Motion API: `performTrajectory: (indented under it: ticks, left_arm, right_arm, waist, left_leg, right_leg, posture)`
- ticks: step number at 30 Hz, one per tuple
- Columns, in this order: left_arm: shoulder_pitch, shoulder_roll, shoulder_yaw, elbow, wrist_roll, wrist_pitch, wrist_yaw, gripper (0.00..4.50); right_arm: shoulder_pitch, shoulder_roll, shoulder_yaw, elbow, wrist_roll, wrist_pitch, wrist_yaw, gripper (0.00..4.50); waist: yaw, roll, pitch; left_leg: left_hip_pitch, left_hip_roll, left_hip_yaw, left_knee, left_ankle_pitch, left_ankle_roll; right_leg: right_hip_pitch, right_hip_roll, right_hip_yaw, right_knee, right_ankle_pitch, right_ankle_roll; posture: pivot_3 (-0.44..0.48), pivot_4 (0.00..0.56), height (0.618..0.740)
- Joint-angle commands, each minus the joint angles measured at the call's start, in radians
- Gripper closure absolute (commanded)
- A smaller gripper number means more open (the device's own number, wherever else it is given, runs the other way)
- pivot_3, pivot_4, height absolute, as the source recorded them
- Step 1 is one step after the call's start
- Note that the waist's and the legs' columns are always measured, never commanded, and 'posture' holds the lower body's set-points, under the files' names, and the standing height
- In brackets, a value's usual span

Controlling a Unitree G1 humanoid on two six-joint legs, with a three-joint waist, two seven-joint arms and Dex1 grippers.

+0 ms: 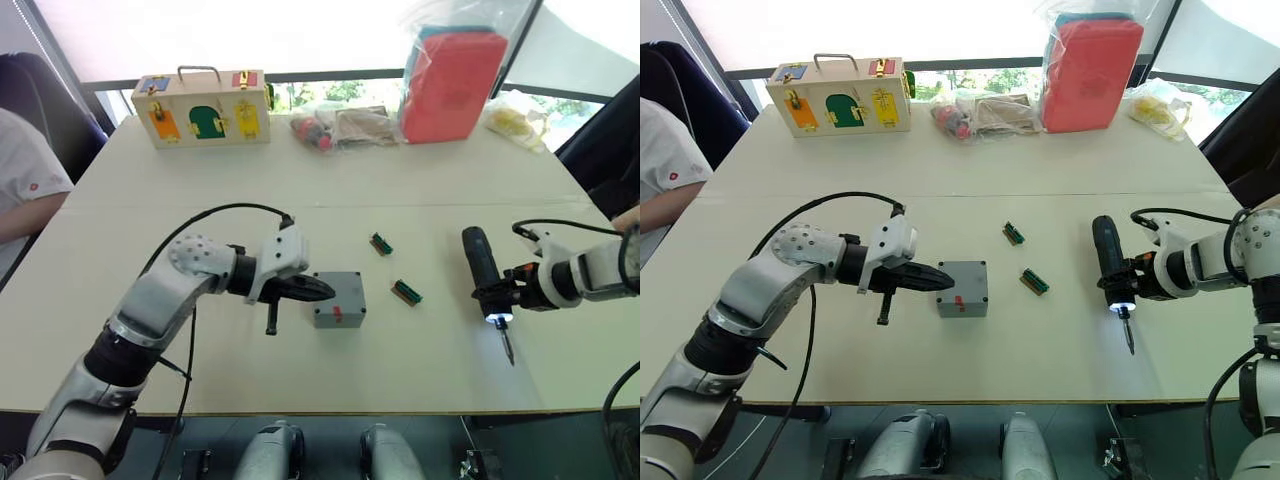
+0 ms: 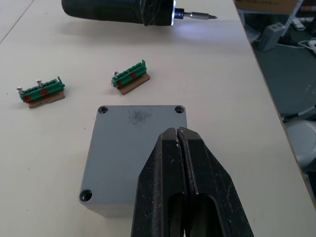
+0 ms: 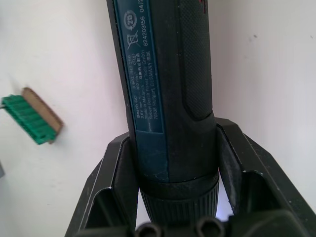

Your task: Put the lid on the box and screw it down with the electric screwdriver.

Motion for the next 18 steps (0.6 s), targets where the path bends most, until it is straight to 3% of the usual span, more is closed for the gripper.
performTrajectory:
  ticks: [1,4,7,11,15,18]
  left_arm:
    - [-0.018,-0.001,0.056,0.042,0.000,-0.010,0.037,4.50]
    - [-0.019,0.015,0.132,0.098,-0.023,0.013,0.069,4.50]
    - [-0.006,0.033,0.206,0.131,-0.047,0.043,0.101,4.50]
    - [0.027,0.042,0.241,0.131,-0.055,0.072,0.135,4.50]
    - [0.054,0.041,0.158,0.139,-0.004,0.065,0.136,4.50]
    - [0.060,0.047,0.092,0.147,0.038,0.039,0.117,4.50]
  right_arm:
    - [-0.018,-0.005,-0.006,-0.055,-0.064,0.006,0.042,1.19]
    - [-0.041,0.000,-0.030,-0.108,-0.113,-0.057,0.093,0.08]
    - [-0.081,-0.001,-0.058,-0.180,-0.132,-0.157,0.189,0.08]
    - [0.001,-0.012,-0.058,-0.448,-0.149,-0.386,0.407,0.08]
    - [0.191,0.027,-0.009,-0.778,-0.128,-0.510,0.539,0.08]
    - [0.288,0.016,0.070,-0.902,-0.203,-0.577,0.576,0.08]
  waist:
    - [-0.001,0.000,0.000]
    - [-0.002,0.000,0.000]
    - [-0.008,0.000,0.000]
    - [0.000,0.000,0.000]
    - [0.008,-0.003,0.001]
    - [0.017,-0.003,0.002]
  left_leg:
    - [0.000,0.000,0.000,0.001,0.000,0.000]
    - [0.000,0.000,0.000,0.003,0.000,0.000]
    - [0.000,0.001,0.000,0.003,0.000,0.001]
    - [0.000,0.002,-0.001,0.003,-0.001,0.001]
    - [0.000,0.002,-0.003,0.004,-0.001,0.000]
    - [0.001,0.001,-0.003,0.006,-0.001,0.000]
  right_leg:
    - [0.000,0.000,0.000,0.000,0.000,0.000]
    - [0.001,0.000,0.000,0.002,0.000,0.000]
    - [0.000,0.001,0.000,0.003,0.000,0.001]
    - [-0.001,0.003,0.000,0.004,0.000,0.002]
    - [0.001,0.003,-0.001,0.004,0.000,0.002]
    - [0.002,0.001,-0.001,0.005,0.001,0.003]
  posture:
    - [0.000,0.150,0.740]
    - [0.000,0.150,0.740]
    - [0.000,0.150,0.740]
    - [0.000,0.150,0.740]
    - [0.000,0.150,0.740]
    - [0.000,0.150,0.740]
